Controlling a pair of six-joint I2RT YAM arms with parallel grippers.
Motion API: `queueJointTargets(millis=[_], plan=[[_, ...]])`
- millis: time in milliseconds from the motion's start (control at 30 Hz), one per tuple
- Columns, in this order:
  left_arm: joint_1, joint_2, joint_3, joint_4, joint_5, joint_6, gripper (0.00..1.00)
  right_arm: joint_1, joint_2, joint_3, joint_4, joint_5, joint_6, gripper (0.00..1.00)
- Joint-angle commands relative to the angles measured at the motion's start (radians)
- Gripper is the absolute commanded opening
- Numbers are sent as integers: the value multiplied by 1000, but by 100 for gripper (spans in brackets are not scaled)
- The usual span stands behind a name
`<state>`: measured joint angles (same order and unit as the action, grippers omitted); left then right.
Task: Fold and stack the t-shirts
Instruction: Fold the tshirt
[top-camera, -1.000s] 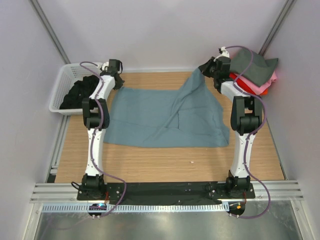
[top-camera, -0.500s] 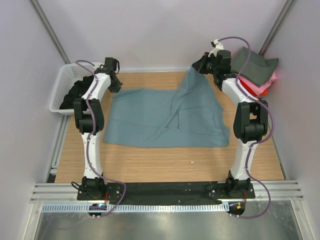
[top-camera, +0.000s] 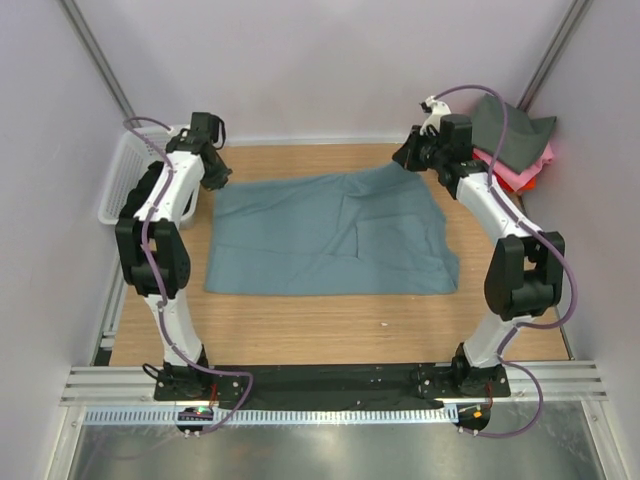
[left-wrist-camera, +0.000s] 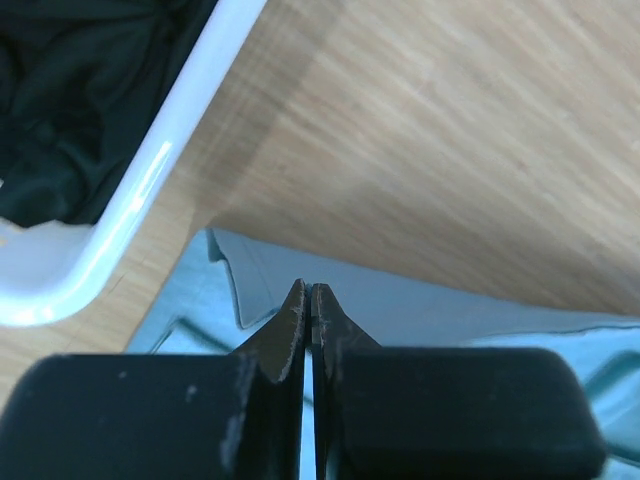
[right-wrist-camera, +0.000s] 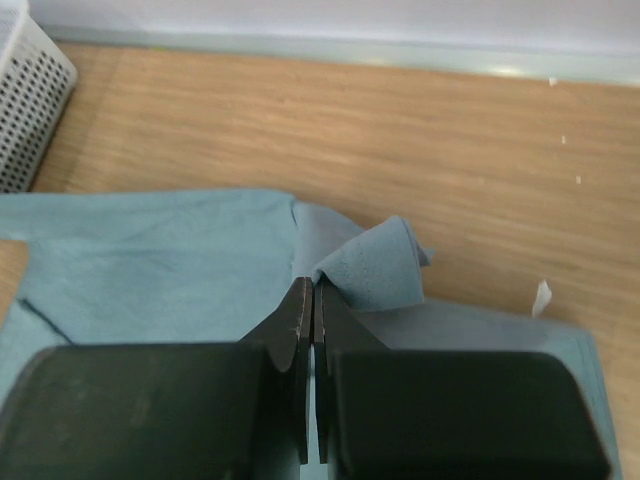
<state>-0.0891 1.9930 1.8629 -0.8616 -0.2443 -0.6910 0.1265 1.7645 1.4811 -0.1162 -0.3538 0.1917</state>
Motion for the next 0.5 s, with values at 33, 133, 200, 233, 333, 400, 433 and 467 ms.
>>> queueJointTargets(millis=[33,133,200,233,333,400,433,467], plan=[[5,-102,-88,-16,-35,27,0,1,-158,-83,-25,41,-52,2],[6,-143,-138,-8,-35,30,0,1,-235,-166,-27,68,-57,1],[6,-163,-160,1,-27,34,0,1,-276,-223,-25,91,-58,2],[6,-168,-180,4,-26,38,0,1,-316,-237,-33,101,-57,2],[6,-187,-215,19,-30,51,0,1,-373,-291,-48,131,-44,1],[6,-192,-229,24,-39,64,0,-1,-433,-335,-49,144,-29,1],[6,-194,-232,26,-44,70,0,2,-450,-349,-53,169,-23,1],[6,-194,-235,24,-47,74,0,1,-483,-378,-57,186,-18,1]])
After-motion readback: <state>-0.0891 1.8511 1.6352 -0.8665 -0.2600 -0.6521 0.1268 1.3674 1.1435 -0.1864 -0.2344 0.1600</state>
